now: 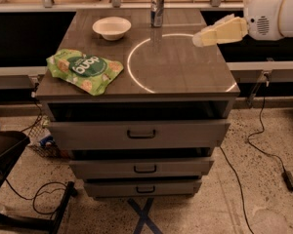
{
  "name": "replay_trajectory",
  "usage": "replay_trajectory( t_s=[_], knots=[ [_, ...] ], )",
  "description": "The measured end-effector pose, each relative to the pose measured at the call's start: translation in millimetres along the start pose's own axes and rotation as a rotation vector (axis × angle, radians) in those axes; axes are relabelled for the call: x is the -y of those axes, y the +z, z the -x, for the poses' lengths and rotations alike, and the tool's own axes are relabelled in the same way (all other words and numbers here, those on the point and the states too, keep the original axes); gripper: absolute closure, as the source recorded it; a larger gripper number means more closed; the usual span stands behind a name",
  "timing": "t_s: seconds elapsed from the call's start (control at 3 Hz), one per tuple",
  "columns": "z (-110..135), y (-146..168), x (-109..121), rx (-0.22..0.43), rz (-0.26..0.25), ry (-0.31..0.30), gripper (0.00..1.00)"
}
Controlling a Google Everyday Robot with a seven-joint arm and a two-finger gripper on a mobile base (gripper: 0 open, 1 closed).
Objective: Move redbull can near green rice chip bag
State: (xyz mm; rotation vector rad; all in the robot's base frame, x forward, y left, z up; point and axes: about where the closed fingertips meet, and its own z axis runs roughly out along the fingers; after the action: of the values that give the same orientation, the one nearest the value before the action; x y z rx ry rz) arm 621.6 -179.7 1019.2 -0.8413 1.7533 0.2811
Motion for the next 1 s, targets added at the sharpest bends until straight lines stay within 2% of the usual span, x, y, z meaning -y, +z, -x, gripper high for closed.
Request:
replay_trajectory(
  t_s=[0.33, 0.67, 1.0],
  knots=[
    [12, 55, 44, 0.157, -0.099, 0.057, 0.0],
    [24, 97, 108, 0.266, -0.215, 0.134, 0.0],
    [25, 140, 158, 0.305, -0.259, 0.22, 0.0]
  ],
)
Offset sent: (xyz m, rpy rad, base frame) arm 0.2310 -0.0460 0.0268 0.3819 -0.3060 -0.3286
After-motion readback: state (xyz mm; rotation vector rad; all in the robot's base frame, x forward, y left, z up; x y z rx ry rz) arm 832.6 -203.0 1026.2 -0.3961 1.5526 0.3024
